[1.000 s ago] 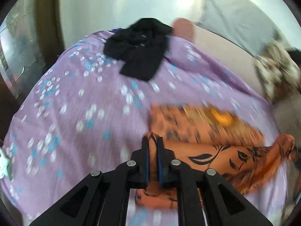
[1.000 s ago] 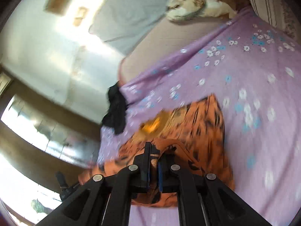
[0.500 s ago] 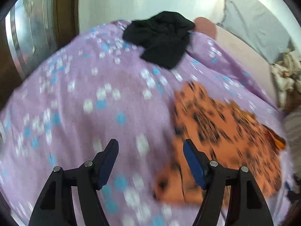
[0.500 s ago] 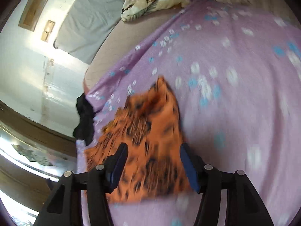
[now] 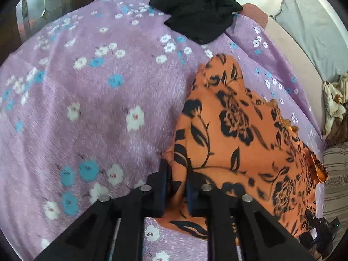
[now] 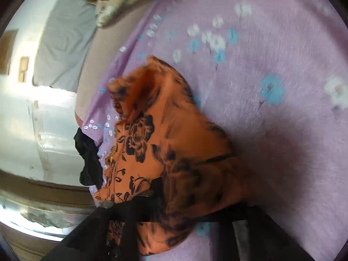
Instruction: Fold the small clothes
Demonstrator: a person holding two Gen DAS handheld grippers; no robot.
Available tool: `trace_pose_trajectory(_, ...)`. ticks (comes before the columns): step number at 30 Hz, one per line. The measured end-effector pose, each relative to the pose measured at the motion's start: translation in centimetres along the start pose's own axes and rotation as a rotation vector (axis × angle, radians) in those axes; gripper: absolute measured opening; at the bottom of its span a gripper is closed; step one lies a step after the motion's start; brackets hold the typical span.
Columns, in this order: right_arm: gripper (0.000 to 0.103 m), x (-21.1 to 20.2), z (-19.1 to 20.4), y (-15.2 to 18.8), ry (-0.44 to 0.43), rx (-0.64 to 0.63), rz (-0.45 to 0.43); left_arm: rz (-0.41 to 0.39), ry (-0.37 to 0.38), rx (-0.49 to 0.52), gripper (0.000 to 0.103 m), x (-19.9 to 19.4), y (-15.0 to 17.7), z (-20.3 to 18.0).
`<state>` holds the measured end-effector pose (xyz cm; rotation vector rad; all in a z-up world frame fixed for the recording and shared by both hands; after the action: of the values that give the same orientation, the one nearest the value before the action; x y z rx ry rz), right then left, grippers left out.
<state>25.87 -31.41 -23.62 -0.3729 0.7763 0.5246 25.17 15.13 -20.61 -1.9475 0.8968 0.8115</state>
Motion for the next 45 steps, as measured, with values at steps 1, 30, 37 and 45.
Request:
trace_pose_trajectory(1,0.013,-0.7,0.9,-0.2,-0.018,-0.025,-0.009,-0.026,0.0,0.021,0.012,-1.1,-0.6,-0.7)
trace_pose_trajectory(30,0.029,-11.8,0.1,2.9,0.171,-0.423,-0.1,-0.126,-0.066,0.381,0.059,-7.5,5.6,-5.2)
trace_pose_trajectory(37,0.03,-13.5,-10.5,2.8,0.331,-0.196,-0.121,-0.01,-0.117,0.341,0.059,-3.8,7.6,-2.0)
trace_pose_trajectory(45,0.084,-15.6,0.2,2.1,0.046,-0.397,-0.187,-0.053,-0.126,0.35,0.061,-5.7,6.9,-3.2)
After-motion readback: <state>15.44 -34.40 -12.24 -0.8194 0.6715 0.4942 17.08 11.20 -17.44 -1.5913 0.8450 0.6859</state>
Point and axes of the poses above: each gripper's, at about its wrist camera, not at the fingertips, and x roughly the way its jaws point, z to its left, y to its underside, the point moved 9 cm from there along x, roughly the way its jaws point, and after that the axes turned 12 degrees about y, right-handed, at the moved point
